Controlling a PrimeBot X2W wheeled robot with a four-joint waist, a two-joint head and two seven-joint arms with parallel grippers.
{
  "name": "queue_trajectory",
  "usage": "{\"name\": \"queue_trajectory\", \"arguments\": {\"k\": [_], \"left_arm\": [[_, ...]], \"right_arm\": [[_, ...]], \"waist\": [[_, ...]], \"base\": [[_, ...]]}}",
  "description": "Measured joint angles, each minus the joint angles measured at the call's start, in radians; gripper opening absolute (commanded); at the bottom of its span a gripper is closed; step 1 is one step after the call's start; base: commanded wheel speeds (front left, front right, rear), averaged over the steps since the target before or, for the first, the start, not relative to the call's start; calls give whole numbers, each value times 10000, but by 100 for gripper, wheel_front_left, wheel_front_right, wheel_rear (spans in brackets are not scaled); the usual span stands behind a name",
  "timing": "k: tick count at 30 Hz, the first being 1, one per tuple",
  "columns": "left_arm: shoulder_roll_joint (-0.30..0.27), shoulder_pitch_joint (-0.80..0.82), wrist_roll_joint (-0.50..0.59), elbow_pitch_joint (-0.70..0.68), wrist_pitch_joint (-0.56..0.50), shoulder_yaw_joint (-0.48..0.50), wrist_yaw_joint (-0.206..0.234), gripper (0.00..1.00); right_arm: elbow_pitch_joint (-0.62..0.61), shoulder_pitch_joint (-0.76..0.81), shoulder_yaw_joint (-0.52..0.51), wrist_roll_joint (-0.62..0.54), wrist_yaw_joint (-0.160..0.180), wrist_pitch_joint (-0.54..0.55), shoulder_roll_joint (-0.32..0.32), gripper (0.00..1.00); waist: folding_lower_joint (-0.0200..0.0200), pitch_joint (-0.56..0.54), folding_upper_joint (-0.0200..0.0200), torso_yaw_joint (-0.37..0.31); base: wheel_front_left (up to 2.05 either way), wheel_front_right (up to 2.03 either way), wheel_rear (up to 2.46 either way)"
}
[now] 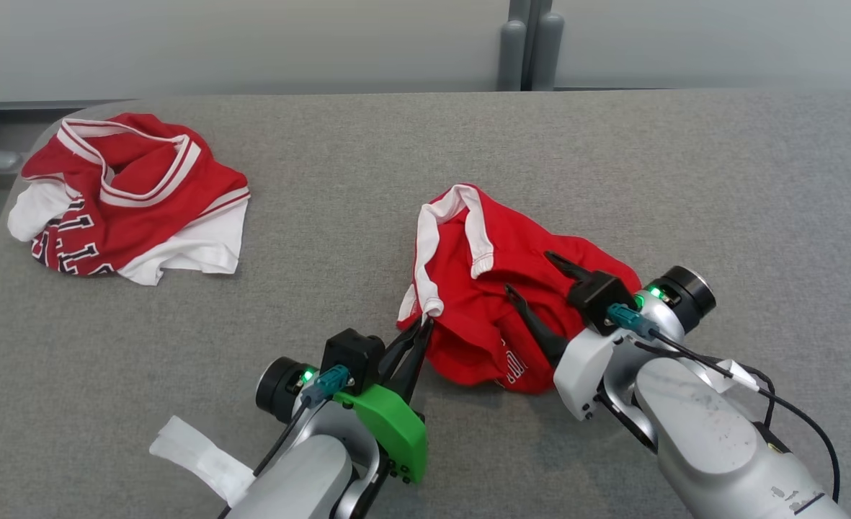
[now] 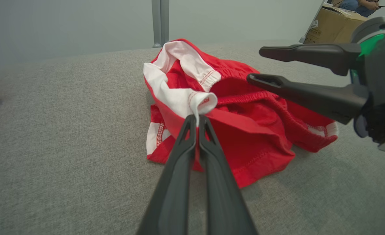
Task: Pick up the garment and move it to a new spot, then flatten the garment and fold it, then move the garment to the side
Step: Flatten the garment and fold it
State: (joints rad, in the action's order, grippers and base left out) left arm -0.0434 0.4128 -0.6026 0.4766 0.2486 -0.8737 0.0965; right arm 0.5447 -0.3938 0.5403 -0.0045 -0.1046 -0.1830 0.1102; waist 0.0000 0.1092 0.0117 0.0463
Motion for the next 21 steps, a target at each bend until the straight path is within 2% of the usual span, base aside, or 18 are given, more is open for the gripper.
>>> {"name": "queue_trajectory", "arguments": {"k": [7, 14, 15, 17, 21], "left_arm": [[-4, 0, -17, -81, 0, 2, 0, 0], [-4, 1, -48, -224, 0, 19, 0, 0], [-4, 1, -56, -226, 0, 21, 0, 0], [-4, 1, -88, -230, 0, 31, 2, 0], [-4, 0, -88, -226, 0, 113, 2, 0]], "right_arm": [[821, -748, 560, -658, -10, 414, 144, 100], [1507, -1196, 746, -750, -94, 556, 138, 100], [1582, -1269, 742, -750, -94, 548, 121, 92], [1732, -1399, 700, -746, -94, 546, 90, 47], [1964, -1570, 479, -652, -86, 500, 31, 16]], "waist": [[0, 127, 0, 453], [0, 252, 0, 700], [0, 262, 0, 714], [0, 276, 0, 731], [0, 337, 0, 730]], "base": [[0, 0, 0], [0, 0, 0], [0, 0, 0], [0, 0, 0], [0, 0, 0]]}}
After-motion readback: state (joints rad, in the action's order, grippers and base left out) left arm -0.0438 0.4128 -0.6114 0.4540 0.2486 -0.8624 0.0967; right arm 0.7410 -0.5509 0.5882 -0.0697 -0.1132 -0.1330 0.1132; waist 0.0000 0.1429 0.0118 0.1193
